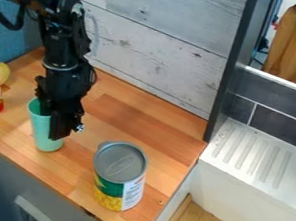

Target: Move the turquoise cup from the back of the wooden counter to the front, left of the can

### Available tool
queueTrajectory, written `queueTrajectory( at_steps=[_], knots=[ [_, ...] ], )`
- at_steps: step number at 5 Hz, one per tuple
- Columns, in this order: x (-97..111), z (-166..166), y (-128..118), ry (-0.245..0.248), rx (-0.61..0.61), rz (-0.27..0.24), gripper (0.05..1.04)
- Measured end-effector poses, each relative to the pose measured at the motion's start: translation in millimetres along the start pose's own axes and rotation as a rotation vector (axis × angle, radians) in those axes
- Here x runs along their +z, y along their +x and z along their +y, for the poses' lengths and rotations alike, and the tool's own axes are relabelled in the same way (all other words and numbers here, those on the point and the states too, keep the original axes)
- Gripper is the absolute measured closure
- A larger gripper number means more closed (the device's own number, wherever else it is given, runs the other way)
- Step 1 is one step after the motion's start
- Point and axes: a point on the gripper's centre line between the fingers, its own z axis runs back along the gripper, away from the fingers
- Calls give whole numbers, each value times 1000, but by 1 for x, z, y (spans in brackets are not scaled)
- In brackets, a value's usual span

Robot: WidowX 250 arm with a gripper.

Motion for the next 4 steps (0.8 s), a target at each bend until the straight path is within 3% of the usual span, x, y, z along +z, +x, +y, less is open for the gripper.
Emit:
queueTrajectory(
  at_steps=[1, 2, 3, 4],
  knots=[
    [7, -7, -9, -28, 4, 24, 409],
    [62, 4, -33, -59, 74, -133, 123],
    [103, 23, -50, -101, 148, -174, 73],
    [141, 60, -25, -43, 253, -216, 79]
  ],
)
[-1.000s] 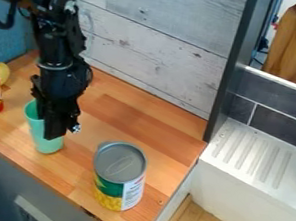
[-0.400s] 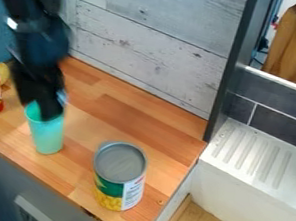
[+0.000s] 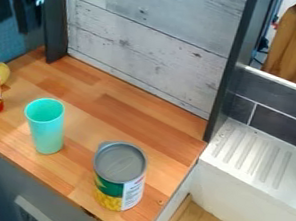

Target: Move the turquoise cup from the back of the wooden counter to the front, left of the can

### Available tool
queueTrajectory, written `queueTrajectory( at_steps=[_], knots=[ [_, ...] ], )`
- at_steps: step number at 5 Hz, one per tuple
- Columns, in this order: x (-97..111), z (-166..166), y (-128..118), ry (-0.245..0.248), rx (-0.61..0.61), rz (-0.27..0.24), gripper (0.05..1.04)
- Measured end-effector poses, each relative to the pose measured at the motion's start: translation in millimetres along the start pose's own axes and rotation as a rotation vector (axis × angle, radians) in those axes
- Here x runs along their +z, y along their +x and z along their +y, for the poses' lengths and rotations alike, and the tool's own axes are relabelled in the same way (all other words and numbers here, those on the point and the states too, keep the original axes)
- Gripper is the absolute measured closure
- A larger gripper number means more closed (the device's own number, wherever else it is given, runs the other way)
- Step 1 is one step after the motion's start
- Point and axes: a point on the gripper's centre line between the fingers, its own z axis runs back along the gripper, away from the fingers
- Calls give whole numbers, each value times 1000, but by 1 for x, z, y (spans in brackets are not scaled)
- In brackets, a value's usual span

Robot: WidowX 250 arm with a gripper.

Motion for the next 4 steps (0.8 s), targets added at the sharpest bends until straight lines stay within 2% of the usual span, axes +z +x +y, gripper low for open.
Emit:
queueTrajectory(
  at_steps=[1, 2, 3, 4],
  knots=[
    [-26, 40, 41, 21, 73, -4, 83],
    [-40, 66, 60, 58, 175, 45, 83],
    [-45, 82, 59, 155, 245, 51, 83],
    [-55, 91, 49, 220, 311, 92, 83]
  ],
)
